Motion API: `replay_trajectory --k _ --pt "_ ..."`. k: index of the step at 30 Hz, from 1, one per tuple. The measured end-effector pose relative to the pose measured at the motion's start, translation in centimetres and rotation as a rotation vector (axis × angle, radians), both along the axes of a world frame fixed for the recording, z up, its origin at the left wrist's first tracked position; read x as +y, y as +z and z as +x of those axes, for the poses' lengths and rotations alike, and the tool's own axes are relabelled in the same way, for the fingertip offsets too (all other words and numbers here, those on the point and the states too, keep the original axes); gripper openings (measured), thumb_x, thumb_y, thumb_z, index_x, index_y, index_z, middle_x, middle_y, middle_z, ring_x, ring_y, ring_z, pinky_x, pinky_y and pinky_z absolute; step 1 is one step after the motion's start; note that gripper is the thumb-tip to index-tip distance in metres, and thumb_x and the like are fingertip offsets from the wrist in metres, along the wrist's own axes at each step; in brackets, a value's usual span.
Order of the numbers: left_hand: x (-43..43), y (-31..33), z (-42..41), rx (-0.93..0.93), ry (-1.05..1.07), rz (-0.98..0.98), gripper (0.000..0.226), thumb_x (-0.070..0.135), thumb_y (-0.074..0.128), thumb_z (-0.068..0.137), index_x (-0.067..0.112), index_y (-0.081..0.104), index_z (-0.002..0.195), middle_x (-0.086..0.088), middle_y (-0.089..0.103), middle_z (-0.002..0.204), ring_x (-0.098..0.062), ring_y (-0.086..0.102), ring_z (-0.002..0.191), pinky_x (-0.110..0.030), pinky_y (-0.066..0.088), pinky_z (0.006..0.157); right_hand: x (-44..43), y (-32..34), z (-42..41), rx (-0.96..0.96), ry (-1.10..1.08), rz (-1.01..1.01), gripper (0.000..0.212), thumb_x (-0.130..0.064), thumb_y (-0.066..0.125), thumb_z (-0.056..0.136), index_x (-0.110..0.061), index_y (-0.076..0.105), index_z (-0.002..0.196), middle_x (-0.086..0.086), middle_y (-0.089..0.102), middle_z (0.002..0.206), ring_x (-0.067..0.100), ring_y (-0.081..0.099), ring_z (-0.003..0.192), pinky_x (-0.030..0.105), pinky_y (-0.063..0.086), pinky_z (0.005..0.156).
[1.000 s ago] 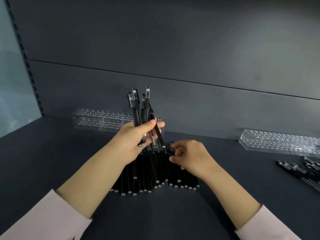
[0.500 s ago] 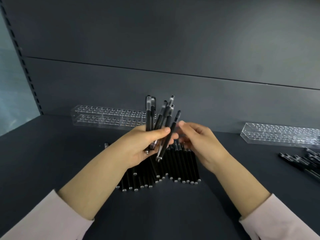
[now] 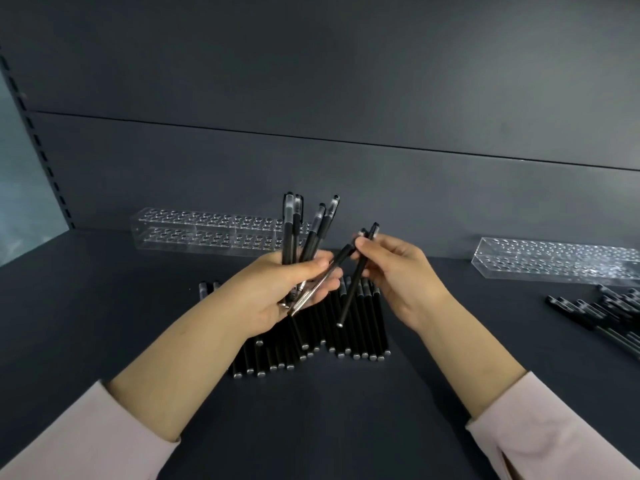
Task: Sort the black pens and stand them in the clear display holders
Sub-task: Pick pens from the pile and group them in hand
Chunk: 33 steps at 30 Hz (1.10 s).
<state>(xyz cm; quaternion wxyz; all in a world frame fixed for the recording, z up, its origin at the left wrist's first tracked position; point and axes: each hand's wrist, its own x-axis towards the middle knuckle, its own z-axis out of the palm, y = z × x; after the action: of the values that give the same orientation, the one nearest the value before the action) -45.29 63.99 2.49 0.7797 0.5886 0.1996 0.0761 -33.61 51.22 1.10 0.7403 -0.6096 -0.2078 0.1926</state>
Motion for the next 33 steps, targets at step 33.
replay_trajectory --k 33 --pt "-0.6 0.4 0.4 -0.085 0.160 -0.071 0.025 0.012 0.066 0.091 0.004 0.067 0.114 -0.007 0.076 0.100 -0.006 0.071 0.070 -0.019 0.056 0.062 -0.1 -2.1 0.2 -0.655 -0.090 -0.714 0.030 -0.028 0.072 0.084 -0.001 0.070 0.099 0.014 0.068 0.092 0.027 0.066 0.079 0.031 0.056 0.079"
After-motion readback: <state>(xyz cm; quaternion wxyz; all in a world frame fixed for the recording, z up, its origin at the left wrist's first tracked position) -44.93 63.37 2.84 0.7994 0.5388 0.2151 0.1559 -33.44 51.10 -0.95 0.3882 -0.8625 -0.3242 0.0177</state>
